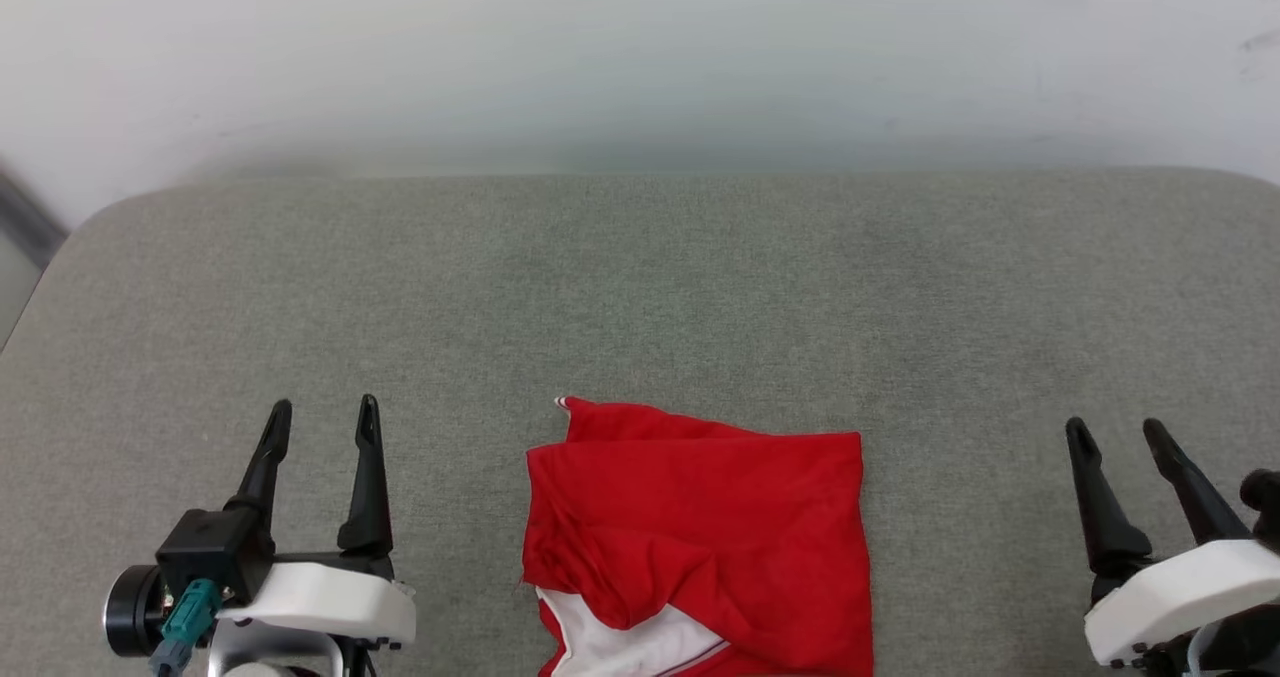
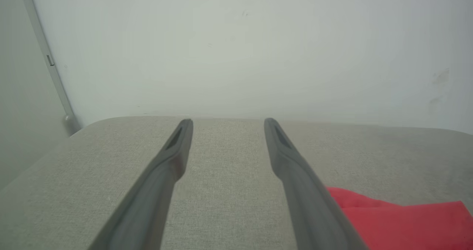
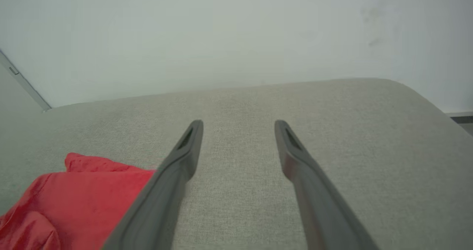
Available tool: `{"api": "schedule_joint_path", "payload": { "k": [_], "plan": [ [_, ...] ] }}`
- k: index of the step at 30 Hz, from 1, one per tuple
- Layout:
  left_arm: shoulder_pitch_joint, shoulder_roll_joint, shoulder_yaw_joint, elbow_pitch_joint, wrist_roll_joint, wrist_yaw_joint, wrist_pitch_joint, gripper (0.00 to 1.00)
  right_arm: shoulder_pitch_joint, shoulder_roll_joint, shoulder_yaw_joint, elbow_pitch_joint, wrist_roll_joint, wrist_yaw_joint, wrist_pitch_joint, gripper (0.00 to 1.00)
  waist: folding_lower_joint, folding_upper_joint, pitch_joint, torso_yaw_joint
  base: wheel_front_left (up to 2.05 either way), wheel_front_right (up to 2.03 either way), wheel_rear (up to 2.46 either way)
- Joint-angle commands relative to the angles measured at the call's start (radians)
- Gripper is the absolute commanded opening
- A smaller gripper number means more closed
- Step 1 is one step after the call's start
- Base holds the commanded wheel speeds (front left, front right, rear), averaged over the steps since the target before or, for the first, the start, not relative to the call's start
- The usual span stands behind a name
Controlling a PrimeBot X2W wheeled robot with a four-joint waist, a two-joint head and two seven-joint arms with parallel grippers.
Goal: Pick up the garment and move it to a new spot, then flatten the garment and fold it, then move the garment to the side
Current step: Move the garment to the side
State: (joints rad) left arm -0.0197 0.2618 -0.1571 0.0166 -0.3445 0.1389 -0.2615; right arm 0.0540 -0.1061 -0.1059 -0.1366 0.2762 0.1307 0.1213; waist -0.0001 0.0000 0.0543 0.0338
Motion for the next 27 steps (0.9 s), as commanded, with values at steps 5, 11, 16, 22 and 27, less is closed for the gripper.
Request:
{"api": "schedule_joint_path", "payload": {
  "k": [5, 11, 16, 22, 27],
  "plan": [
    [-0.048, -0.034, 0.010, -0.026, 0.028, -0.018, -0.005, 1.00, -0.024, -0.086, 0.001, 0.092, 0.175, 0.000, 0.105, 1.00, 0.0001, 0.0000, 0.066, 0.045, 0.00, 0.00, 0.00],
    [-0.091, -0.082, 0.022, -0.039, 0.054, -0.044, -0.005, 1.00, -0.039, -0.162, 0.102, 0.183, 0.378, 0.000, 0.273, 1.00, 0.0001, 0.0000, 0.134, 0.096, 0.00, 0.00, 0.00],
    [-0.119, -0.116, 0.042, -0.031, 0.072, -0.072, -0.005, 1.00, -0.090, -0.171, 0.203, 0.233, 0.530, 0.000, 0.353, 1.00, 0.0001, 0.0000, 0.188, 0.124, 0.00, 0.00, 0.00],
    [-0.136, -0.140, 0.070, -0.015, 0.097, -0.106, -0.005, 1.00, -0.130, -0.144, 0.292, 0.345, 0.652, -0.001, 0.420, 1.00, 0.0001, 0.0000, 0.218, 0.137, 0.00, 0.00, 0.00],
    [-0.146, -0.159, 0.088, -0.011, 0.114, -0.124, -0.005, 1.00, -0.149, -0.121, 0.330, 0.424, 0.689, -0.003, 0.455, 0.07, 0.0001, 0.0000, 0.228, 0.142, 0.00, 0.00, 0.00]
  ]
}}
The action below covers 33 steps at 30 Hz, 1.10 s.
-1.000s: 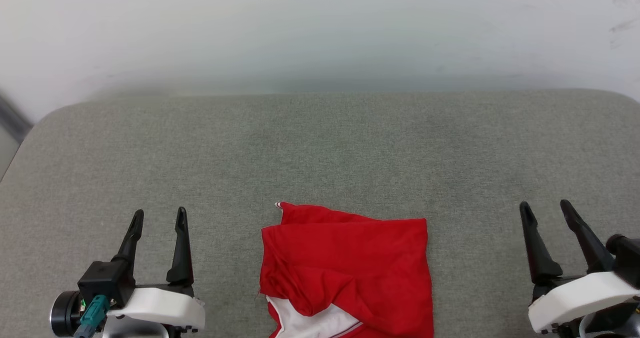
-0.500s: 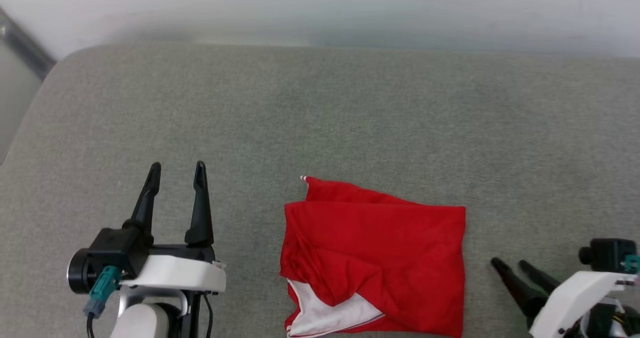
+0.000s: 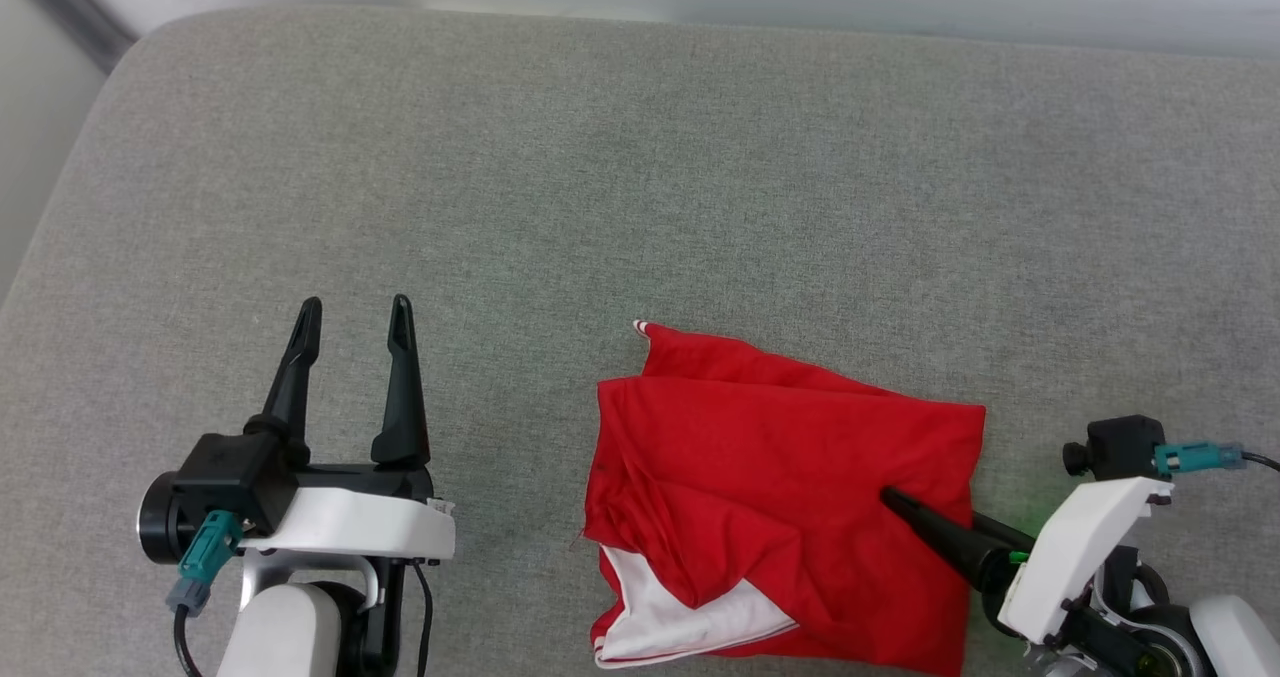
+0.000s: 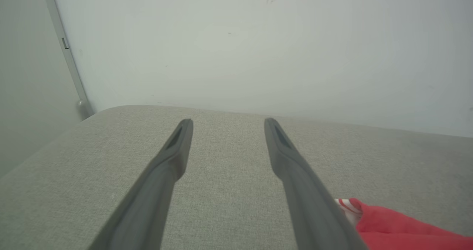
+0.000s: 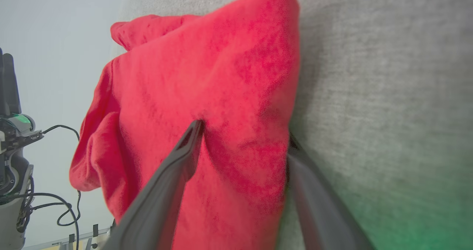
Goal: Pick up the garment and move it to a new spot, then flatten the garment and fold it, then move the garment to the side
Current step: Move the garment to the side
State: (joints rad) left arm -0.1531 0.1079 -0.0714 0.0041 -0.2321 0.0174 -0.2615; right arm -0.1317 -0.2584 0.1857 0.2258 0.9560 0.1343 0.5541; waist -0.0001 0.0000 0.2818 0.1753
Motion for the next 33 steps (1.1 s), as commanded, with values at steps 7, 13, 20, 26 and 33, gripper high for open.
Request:
{"api": "schedule_joint_path", "payload": {
  "k": [7, 13, 20, 26, 33],
  "plan": [
    [0.000, -0.015, 0.028, 0.017, 0.026, -0.026, -0.005, 1.00, -0.011, -0.007, 0.062, 0.035, -0.043, -0.005, -0.024, 0.00, 0.0001, 0.0000, -0.035, -0.018, 0.00, 0.00, 0.00],
    [0.037, -0.018, 0.048, 0.018, 0.045, -0.037, -0.005, 1.00, -0.036, -0.053, 0.066, -0.017, -0.149, -0.004, -0.063, 0.00, 0.0001, 0.0000, -0.105, -0.075, 0.00, 0.00, 0.00],
    [0.057, -0.010, 0.064, -0.013, 0.062, -0.044, -0.005, 1.00, -0.063, -0.111, 0.042, -0.097, -0.323, -0.004, -0.027, 0.00, 0.0001, 0.0000, -0.119, -0.214, 0.00, 0.00, 0.00],
    [0.053, -0.005, 0.062, -0.027, 0.071, -0.052, -0.004, 1.00, -0.074, -0.144, -0.031, -0.145, -0.406, -0.004, 0.016, 0.00, 0.0001, 0.0000, -0.110, -0.359, 0.00, 0.00, 0.00],
    [0.004, 0.011, 0.038, -0.054, 0.094, -0.067, -0.003, 1.00, -0.141, -0.141, -0.083, -0.137, -0.430, -0.004, 0.023, 0.00, 0.0001, 0.0000, -0.030, -0.491, 0.00, 0.00, 0.00]
  ]
}}
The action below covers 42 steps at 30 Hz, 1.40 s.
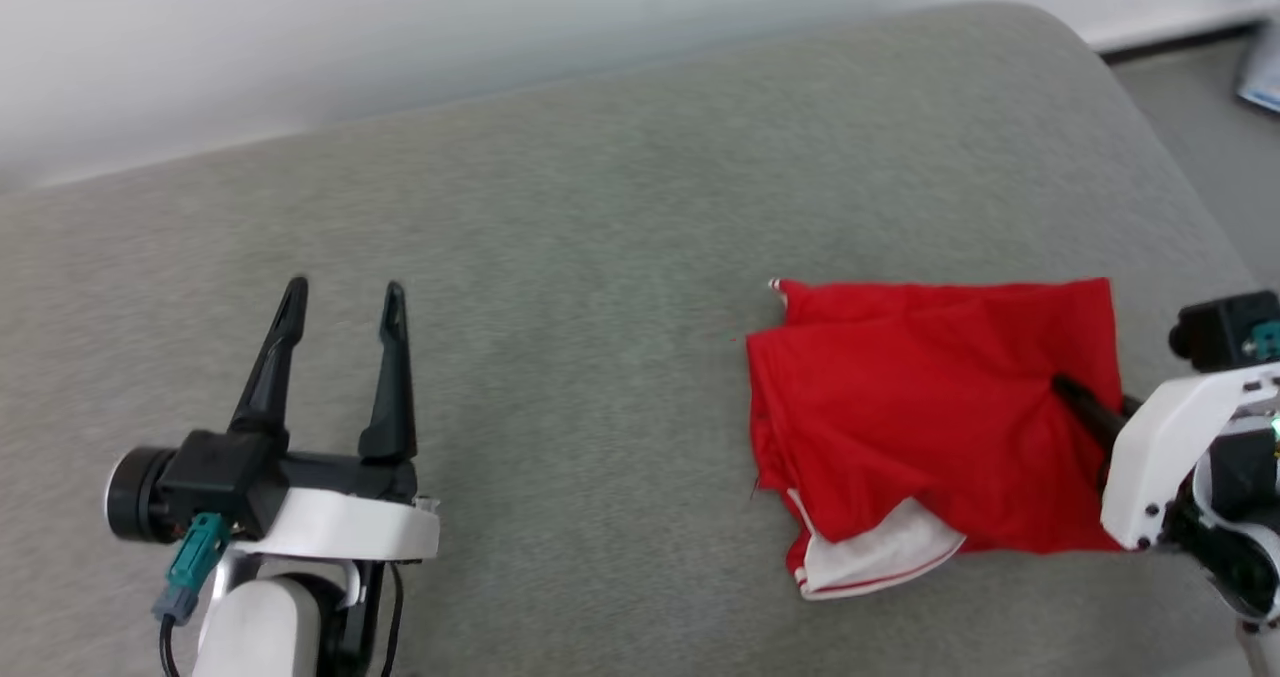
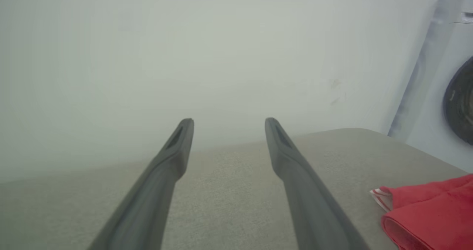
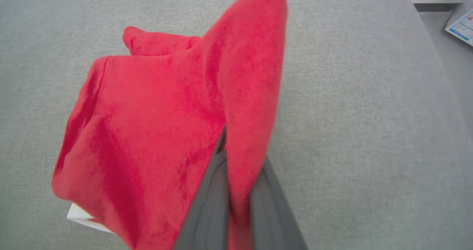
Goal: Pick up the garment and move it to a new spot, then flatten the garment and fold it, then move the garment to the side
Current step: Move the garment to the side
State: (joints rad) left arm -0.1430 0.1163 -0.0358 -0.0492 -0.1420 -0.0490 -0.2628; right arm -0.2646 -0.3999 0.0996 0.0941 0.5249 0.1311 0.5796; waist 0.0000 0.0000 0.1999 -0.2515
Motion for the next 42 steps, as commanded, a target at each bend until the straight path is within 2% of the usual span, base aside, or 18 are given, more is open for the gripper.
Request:
{"api": "schedule_joint_path", "payload": {
  "k": [1, 6, 11, 16, 22, 30, 31, 32, 33, 34, 37, 42],
  "plan": [
    [-0.018, 0.005, -0.006, -0.005, 0.009, -0.003, -0.001, 1.00, -0.019, 0.012, -0.009, 0.012, 0.009, -0.001, -0.006, 0.00, 0.0000, 0.0000, 0.066, -0.079, 0.00, 0.00, 0.00],
    [-0.072, 0.029, -0.026, -0.052, 0.024, -0.014, 0.021, 1.00, -0.122, 0.023, -0.016, 0.076, -0.004, -0.001, -0.054, 0.00, 0.0000, 0.0000, 0.160, -0.149, 0.00, 0.00, 0.00],
    [-0.141, 0.060, -0.057, -0.114, 0.047, -0.031, 0.061, 1.00, -0.237, 0.013, -0.048, 0.187, -0.025, -0.001, -0.131, 0.00, 0.0000, 0.0000, 0.273, -0.174, 0.00, 0.00, 0.00],
    [-0.218, 0.093, -0.087, -0.151, 0.067, -0.046, 0.091, 1.00, -0.361, -0.013, -0.110, 0.309, -0.077, -0.001, -0.221, 0.00, 0.0000, 0.0000, 0.376, -0.174, 0.00, 0.00, 0.00],
    [-0.286, 0.118, -0.115, -0.188, 0.076, -0.057, 0.116, 1.00, -0.494, -0.038, -0.212, 0.450, -0.142, -0.001, -0.278, 0.00, 0.0000, 0.0000, 0.463, -0.156, 0.00, 0.00, 0.00],
    [-0.329, 0.132, -0.139, -0.206, 0.074, -0.061, 0.103, 1.00, -0.595, -0.012, -0.296, 0.598, -0.238, -0.001, -0.364, 0.00, 0.0000, 0.0000, 0.515, -0.124, 0.00, 0.00, 0.00],
    [-0.330, 0.131, -0.140, -0.204, 0.072, -0.059, 0.101, 1.00, -0.599, -0.011, -0.310, 0.618, -0.254, -0.001, -0.378, 0.17, 0.0000, 0.0000, 0.515, -0.120, 0.00, 0.00, 0.00],
    [-0.329, 0.128, -0.143, -0.203, 0.071, -0.057, 0.099, 1.00, -0.603, -0.008, -0.320, 0.634, -0.275, -0.001, -0.397, 0.82, 0.0000, 0.0000, 0.515, -0.117, 0.00, 0.00, 0.00],
    [-0.328, 0.126, -0.144, -0.200, 0.070, -0.057, 0.097, 1.00, -0.608, -0.002, -0.326, 0.646, -0.294, -0.001, -0.418, 0.82, 0.0000, 0.0000, 0.512, -0.112, 0.00, 0.00, 0.00],
    [-0.326, 0.125, -0.144, -0.196, 0.069, -0.054, 0.093, 1.00, -0.614, 0.004, -0.336, 0.658, -0.307, -0.001, -0.439, 1.00, 0.0000, 0.0000, 0.508, -0.108, 0.00, 0.00, 0.00],
    [-0.304, 0.117, -0.142, -0.175, 0.059, -0.044, 0.076, 1.00, -0.628, 0.018, -0.384, 0.685, -0.374, -0.001, -0.557, 1.00, 0.0000, 0.0000, 0.475, -0.096, 0.00, 0.00, 0.00],
    [-0.270, 0.097, -0.142, -0.141, 0.040, -0.026, 0.049, 1.00, -0.604, 0.042, -0.410, 0.683, -0.439, -0.001, -0.688, 1.00, 0.0000, 0.0000, 0.398, -0.069, 0.00, 0.00, 0.00]
  ]
}}
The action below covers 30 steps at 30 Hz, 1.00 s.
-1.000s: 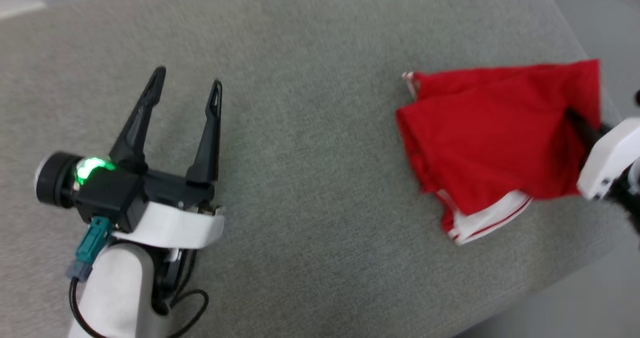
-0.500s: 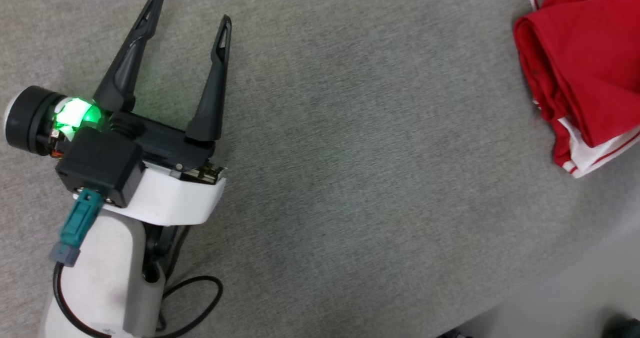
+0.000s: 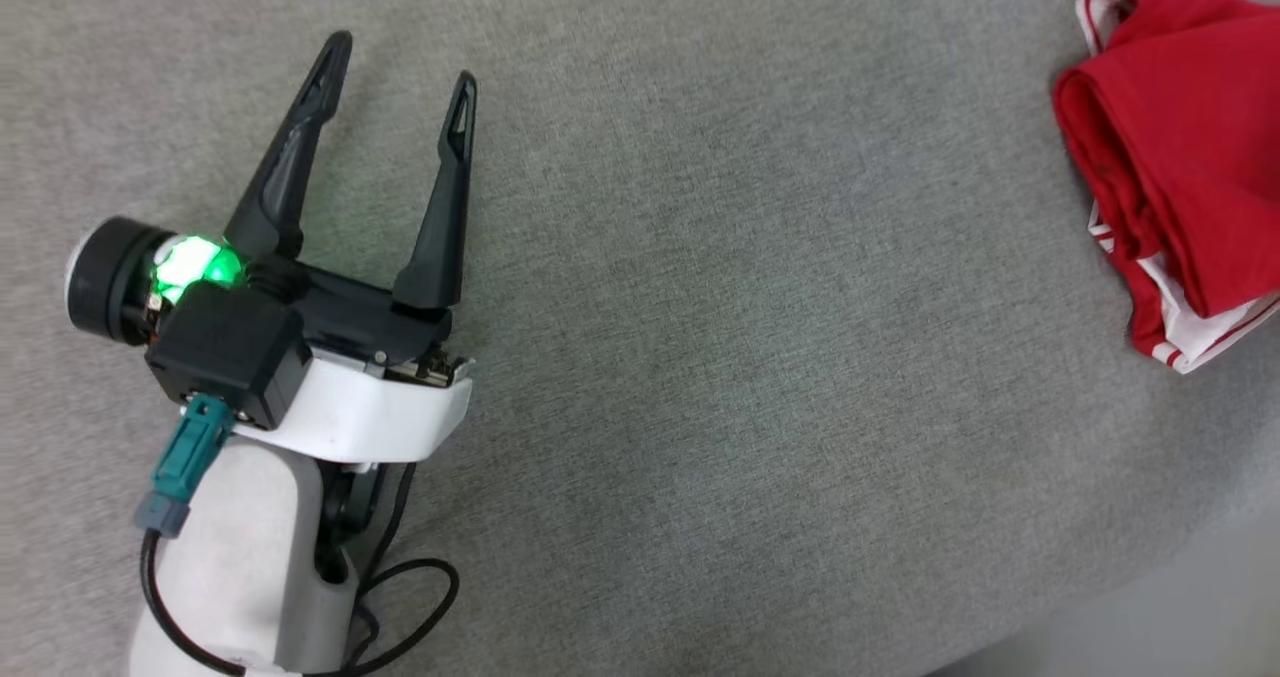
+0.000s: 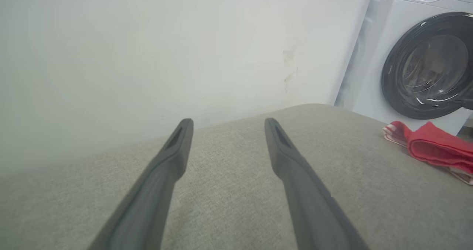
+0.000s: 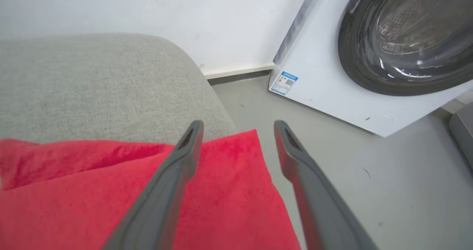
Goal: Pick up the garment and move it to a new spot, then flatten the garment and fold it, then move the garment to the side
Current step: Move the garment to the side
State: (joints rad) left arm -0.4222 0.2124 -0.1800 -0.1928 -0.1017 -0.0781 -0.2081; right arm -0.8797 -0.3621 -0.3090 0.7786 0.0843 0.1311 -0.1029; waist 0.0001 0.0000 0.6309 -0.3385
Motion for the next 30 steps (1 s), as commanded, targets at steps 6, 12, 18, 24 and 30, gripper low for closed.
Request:
{"api": "schedule_joint_path", "payload": {
  "k": [6, 12, 18, 24, 30],
  "plan": [
    [0.062, -0.029, 0.006, 0.051, -0.030, 0.023, -0.032, 1.00, 0.109, 0.027, 0.039, -0.059, -0.005, -0.001, -0.093, 1.00, -0.0001, 0.0000, -0.143, 0.078, 0.00, 0.00, 0.00],
    [0.132, -0.058, 0.013, 0.099, -0.061, 0.043, -0.048, 1.00, 0.270, 0.067, 0.099, -0.165, 0.040, -0.001, -0.118, 1.00, -0.0001, 0.0000, -0.248, 0.152, 0.00, 0.00, 0.00],
    [0.202, -0.074, 0.039, 0.136, -0.091, 0.057, -0.054, 1.00, 0.434, 0.125, 0.138, -0.318, 0.075, -0.001, -0.092, 1.00, -0.0001, 0.0000, -0.328, 0.216, 0.00, 0.00, 0.00],
    [0.267, -0.091, 0.072, 0.183, -0.123, 0.073, -0.058, 1.00, 0.595, 0.192, 0.138, -0.500, 0.083, -0.001, -0.027, 1.00, -0.0001, 0.0000, -0.391, 0.278, 0.00, 0.00, 0.00],
    [0.310, -0.102, 0.096, 0.209, -0.126, 0.070, -0.058, 1.00, 0.714, 0.251, 0.143, -0.637, 0.067, -0.001, 0.032, 1.00, -0.0001, 0.0000, -0.437, 0.323, 0.00, 0.00, 0.00]
  ]
}}
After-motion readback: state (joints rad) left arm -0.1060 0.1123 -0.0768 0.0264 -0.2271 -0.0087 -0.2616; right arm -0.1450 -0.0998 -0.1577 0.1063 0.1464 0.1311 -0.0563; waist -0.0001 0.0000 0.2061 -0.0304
